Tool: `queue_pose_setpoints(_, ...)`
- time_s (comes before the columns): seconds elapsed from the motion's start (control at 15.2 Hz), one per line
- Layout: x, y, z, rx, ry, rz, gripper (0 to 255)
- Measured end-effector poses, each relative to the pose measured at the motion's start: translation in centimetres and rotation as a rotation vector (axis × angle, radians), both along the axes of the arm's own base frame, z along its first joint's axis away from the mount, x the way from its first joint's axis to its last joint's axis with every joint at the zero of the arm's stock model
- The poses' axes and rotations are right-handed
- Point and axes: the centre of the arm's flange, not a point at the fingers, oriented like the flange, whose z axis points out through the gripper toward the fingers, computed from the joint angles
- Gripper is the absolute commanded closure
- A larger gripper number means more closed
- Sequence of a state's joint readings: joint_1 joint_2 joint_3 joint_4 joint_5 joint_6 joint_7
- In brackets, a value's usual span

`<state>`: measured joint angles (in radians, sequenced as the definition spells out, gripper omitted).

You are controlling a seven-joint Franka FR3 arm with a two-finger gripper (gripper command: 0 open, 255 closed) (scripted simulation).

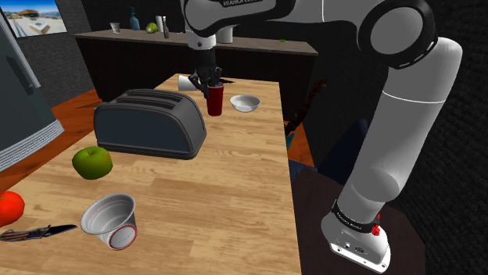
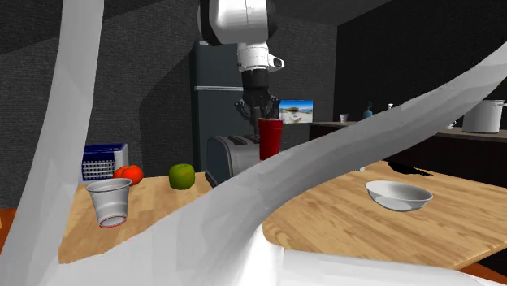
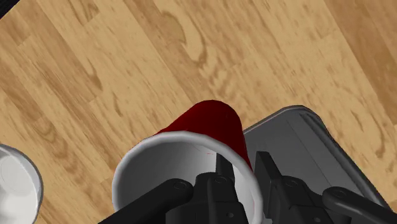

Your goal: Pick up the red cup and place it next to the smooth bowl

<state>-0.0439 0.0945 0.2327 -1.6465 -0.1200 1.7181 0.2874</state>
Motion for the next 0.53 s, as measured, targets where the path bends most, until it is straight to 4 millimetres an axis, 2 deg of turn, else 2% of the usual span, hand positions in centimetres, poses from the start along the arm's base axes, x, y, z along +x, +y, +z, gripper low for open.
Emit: queue_pose_setpoints(0.53,-0.8,-11.1,-0.1,0.000,0.000,0.000,255)
